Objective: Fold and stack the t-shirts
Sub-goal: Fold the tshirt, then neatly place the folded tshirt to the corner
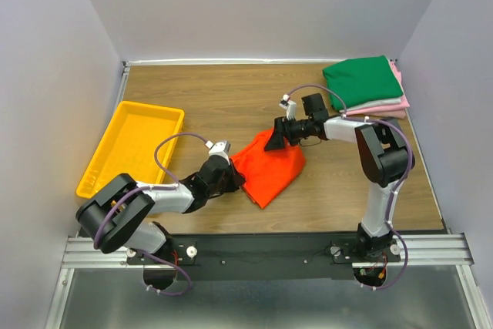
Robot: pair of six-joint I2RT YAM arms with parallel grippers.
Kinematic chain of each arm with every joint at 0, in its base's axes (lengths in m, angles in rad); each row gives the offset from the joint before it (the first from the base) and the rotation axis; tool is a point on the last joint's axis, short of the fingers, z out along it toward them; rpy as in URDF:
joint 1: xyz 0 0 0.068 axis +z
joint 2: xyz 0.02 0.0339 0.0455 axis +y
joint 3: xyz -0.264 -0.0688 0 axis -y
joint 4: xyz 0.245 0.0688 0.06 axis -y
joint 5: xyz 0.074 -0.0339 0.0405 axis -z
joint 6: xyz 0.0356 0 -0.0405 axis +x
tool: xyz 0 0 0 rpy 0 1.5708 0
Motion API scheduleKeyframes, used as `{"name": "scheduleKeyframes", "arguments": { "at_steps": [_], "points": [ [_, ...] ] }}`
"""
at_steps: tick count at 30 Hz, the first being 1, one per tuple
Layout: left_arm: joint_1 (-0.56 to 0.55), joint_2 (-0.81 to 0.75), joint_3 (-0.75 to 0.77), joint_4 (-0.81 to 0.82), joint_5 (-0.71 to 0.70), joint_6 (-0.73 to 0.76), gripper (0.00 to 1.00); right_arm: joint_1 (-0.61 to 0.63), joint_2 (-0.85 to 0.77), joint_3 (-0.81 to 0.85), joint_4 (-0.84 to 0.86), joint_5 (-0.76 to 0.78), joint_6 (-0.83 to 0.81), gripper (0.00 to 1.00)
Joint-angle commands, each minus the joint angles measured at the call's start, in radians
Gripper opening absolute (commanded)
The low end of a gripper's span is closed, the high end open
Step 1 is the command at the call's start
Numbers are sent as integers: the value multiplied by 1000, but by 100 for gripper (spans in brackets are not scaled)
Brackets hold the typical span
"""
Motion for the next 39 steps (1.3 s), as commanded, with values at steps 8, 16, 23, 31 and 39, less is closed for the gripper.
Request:
{"name": "scheduleKeyframes", "arguments": {
  "at_steps": [8,16,23,31,39],
  "points": [
    [12,-18,-23,-112,-29,36,7,24,30,-123,-209,212,28,48],
    [17,-124,10,-184,-41,69,55,24,10,-81,-249,292,37,0],
    [50,-333,125,-346,-38,151,98,22,-92,79,-379,453,9,0],
    [144,-428,386,-578,16,363,98,-5,-85,299,-562,744,-70,0],
    [265,-401,537,-658,83,493,98,-56,-11,503,-629,1001,-181,0]
  ]
}}
